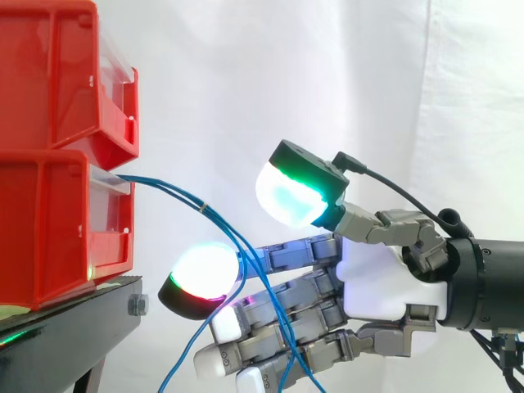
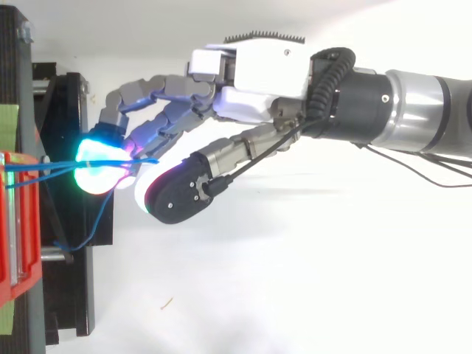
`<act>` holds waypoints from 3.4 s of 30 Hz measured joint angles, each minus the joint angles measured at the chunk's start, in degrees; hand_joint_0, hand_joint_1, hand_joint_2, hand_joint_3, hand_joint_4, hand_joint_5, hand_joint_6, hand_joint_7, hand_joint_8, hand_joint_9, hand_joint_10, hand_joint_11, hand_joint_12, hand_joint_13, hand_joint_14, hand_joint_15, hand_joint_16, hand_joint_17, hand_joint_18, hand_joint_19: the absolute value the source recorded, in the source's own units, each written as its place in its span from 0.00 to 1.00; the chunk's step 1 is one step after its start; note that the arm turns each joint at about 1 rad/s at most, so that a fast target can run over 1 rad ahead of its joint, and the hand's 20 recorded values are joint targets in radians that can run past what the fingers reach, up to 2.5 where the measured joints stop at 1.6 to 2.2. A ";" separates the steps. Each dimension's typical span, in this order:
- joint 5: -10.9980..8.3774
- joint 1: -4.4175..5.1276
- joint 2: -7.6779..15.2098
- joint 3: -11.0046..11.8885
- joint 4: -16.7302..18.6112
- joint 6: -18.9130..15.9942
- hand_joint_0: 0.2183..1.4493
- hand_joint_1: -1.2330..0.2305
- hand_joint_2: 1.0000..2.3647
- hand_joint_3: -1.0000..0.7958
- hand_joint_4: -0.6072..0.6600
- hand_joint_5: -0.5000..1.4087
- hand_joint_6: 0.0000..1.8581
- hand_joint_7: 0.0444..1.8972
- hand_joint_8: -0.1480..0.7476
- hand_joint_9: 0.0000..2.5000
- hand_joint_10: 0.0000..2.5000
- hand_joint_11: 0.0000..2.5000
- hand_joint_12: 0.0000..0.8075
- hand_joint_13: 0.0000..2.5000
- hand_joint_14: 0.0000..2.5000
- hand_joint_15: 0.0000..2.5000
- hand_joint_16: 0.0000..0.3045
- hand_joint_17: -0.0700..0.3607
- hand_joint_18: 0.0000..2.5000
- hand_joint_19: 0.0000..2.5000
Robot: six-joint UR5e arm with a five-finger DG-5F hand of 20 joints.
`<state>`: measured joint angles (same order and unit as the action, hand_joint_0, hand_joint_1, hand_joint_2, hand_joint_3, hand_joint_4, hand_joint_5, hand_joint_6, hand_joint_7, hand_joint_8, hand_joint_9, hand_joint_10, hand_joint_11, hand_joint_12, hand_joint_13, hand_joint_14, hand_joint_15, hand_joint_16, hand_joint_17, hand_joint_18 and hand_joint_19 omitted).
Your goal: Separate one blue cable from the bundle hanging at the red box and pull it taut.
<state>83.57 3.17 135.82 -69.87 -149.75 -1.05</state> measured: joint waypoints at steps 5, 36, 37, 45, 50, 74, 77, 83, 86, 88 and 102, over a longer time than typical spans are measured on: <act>0.74 -0.66 -0.07 0.00 -0.06 -0.07 0.33 0.41 0.01 0.34 0.72 0.16 0.27 0.54 0.58 0.25 0.01 0.26 0.50 0.25 0.00 0.13 0.17 0.44 0.29 0.11; 0.45 -0.04 -2.30 0.00 -1.06 1.15 0.35 0.41 0.01 0.40 0.68 0.19 0.32 0.61 0.60 0.29 0.01 0.28 0.50 0.28 0.00 0.14 0.17 0.43 0.30 0.11; 0.50 -0.04 -2.30 0.00 -1.06 1.15 0.33 0.41 0.01 0.37 0.69 0.18 0.33 0.61 0.60 0.29 0.00 0.28 0.50 0.28 0.00 0.14 0.17 0.43 0.30 0.11; 0.55 -0.03 -2.31 0.00 -1.07 1.26 0.30 0.61 0.00 0.28 0.68 0.20 0.30 0.66 0.59 0.32 0.01 0.26 0.51 0.30 0.00 0.15 0.17 0.43 0.30 0.12; 0.54 -0.06 -2.28 0.00 -1.05 1.35 0.33 0.60 0.00 0.32 0.71 0.22 0.27 0.71 0.59 0.34 0.00 0.26 0.51 0.31 0.00 0.15 0.17 0.43 0.31 0.11; -1.04 -0.38 -2.23 0.00 -0.71 1.41 0.30 0.64 0.00 0.28 0.69 0.22 0.27 0.72 0.60 0.36 0.01 0.27 0.51 0.32 0.00 0.15 0.16 0.42 0.31 0.12; -1.05 -0.42 -2.23 0.00 -0.71 1.41 0.34 0.58 0.01 0.35 0.72 0.23 0.27 0.72 0.59 0.37 0.00 0.27 0.51 0.33 0.00 0.15 0.16 0.42 0.31 0.12; -1.23 -0.29 -2.22 -0.02 -0.71 1.48 0.40 0.43 0.00 0.57 0.71 0.22 0.27 0.71 0.61 0.39 0.00 0.27 0.54 0.34 0.00 0.14 0.18 0.44 0.34 0.10; -1.39 -0.17 -2.24 -0.01 -0.71 1.50 0.37 0.39 0.13 0.58 0.70 0.22 0.30 0.68 0.63 0.39 0.00 0.27 0.55 0.35 0.00 0.14 0.18 0.45 0.35 0.10; -1.53 -0.13 -2.24 -0.01 -0.71 1.54 0.36 0.37 0.19 0.57 0.71 0.20 0.35 0.59 0.63 0.38 0.00 0.27 0.55 0.35 0.00 0.14 0.19 0.46 0.35 0.10; -2.05 -0.02 -2.23 0.00 -0.28 2.29 0.39 0.29 0.01 0.49 0.68 0.15 0.47 0.47 0.60 0.34 0.00 0.30 0.53 0.34 0.00 0.15 0.17 0.43 0.34 0.11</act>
<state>81.52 3.15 133.59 -69.87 -150.04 1.23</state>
